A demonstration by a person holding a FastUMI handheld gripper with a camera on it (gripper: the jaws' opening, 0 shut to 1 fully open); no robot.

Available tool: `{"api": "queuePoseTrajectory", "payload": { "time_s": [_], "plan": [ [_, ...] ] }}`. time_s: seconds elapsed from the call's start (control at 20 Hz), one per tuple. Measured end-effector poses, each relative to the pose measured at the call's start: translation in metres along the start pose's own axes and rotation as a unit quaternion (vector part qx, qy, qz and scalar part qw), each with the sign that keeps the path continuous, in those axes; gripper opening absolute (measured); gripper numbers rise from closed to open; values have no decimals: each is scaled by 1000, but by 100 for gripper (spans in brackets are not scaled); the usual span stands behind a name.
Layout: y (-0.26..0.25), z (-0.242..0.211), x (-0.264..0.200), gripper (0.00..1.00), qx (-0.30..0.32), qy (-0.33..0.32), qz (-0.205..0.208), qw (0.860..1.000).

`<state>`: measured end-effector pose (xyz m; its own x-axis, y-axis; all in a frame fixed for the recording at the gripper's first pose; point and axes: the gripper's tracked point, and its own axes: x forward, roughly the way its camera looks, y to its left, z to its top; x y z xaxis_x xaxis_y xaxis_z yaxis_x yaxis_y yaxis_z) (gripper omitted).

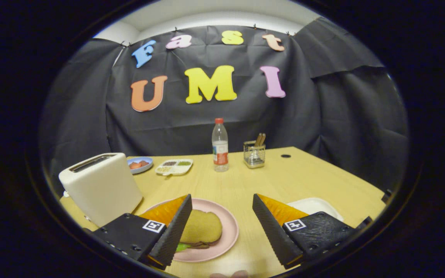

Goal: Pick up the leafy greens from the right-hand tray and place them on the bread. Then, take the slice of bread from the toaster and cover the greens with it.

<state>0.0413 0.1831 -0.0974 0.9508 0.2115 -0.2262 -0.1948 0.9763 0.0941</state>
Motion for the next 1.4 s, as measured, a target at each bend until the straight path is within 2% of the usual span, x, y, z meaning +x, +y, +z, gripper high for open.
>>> {"api": "queuePoseTrajectory", "payload": {
  "time_s": [0.2,0.45,0.6,0.9,1.05,1.4],
  "plan": [
    [-46,50,-41,96,-27,-69,-21,997],
    [-109,104,-91,96,-54,-119,-55,990],
    [-127,127,-131,96,-49,-137,-60,988],
    [-147,132,-202,96,-21,-149,-73,986],
    [-148,127,-223,96,-32,-162,-76,983],
    [-144,115,-230,95,-9,-155,-78,985]
  ]
}}
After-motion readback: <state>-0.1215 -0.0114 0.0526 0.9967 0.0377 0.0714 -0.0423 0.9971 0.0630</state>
